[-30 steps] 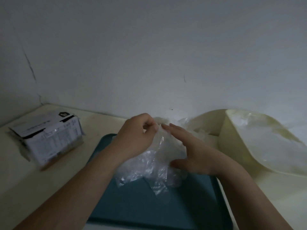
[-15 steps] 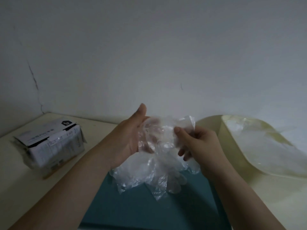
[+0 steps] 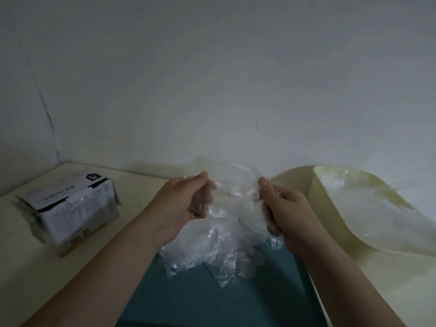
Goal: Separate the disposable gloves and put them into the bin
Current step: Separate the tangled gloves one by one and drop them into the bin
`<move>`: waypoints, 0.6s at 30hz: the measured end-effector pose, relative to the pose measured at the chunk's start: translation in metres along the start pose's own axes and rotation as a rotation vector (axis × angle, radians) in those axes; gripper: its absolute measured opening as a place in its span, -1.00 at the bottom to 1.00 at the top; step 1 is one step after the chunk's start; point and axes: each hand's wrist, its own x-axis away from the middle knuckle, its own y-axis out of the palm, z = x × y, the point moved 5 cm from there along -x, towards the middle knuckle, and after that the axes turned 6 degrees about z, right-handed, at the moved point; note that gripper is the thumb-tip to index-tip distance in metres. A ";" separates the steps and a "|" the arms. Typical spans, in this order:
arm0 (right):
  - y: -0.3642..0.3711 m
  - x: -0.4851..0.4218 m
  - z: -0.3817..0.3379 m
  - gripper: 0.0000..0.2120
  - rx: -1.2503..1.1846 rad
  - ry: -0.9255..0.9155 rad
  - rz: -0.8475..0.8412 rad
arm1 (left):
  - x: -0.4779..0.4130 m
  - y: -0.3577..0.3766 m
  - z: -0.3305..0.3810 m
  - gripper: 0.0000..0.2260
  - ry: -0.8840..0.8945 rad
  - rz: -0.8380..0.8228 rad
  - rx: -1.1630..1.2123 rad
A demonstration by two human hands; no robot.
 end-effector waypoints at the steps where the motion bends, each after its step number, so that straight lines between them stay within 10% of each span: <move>1: 0.000 -0.001 0.001 -0.51 -0.005 0.010 -0.006 | -0.001 -0.001 -0.001 -0.65 -0.010 0.021 0.005; 10: -0.020 -0.005 0.007 -0.45 -0.037 0.142 0.247 | -0.004 -0.020 0.018 -0.79 0.129 0.200 0.118; 14: -0.022 0.000 -0.009 -0.61 0.192 -0.137 0.340 | -0.003 -0.019 0.019 -0.86 0.165 0.162 0.075; 18: 0.002 0.010 -0.020 -0.36 0.248 -0.191 -0.158 | 0.009 0.001 0.010 -0.79 0.061 -0.160 0.014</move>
